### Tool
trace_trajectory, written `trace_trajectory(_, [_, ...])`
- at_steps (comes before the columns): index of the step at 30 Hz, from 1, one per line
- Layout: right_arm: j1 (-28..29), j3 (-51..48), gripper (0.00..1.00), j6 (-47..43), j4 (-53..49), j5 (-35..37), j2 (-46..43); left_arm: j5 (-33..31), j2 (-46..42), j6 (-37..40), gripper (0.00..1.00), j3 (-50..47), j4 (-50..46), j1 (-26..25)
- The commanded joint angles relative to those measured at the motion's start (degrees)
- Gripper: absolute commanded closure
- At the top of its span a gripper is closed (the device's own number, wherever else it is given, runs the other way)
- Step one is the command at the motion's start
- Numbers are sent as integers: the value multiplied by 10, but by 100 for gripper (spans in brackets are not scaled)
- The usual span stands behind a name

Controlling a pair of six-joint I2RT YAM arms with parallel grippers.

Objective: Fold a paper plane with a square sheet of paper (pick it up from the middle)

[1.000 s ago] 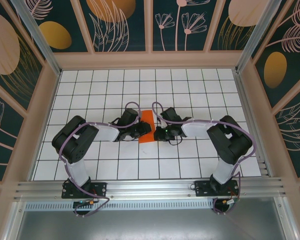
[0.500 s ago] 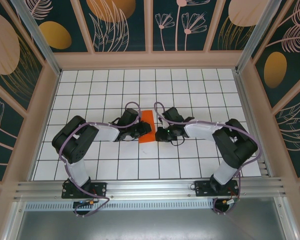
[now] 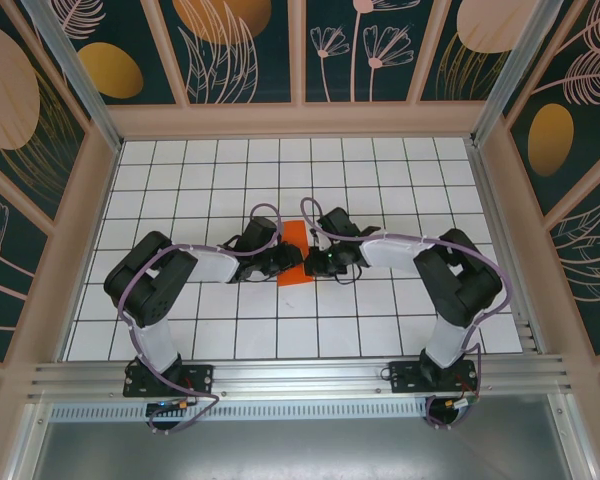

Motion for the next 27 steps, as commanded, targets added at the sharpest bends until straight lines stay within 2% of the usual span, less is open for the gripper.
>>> trace_trajectory(1, [3,-12,88,-12,-11,6,10,-38,17,2,76,0,-38,3])
trace_trajectory(16, [-2,-54,88,-16,-47,50,14,-57,11,6,75,9,-45,7])
trace_trajectory(27, [-7,-71,88,-10,-49,60,22,-71,3,34,72,22,-46,36])
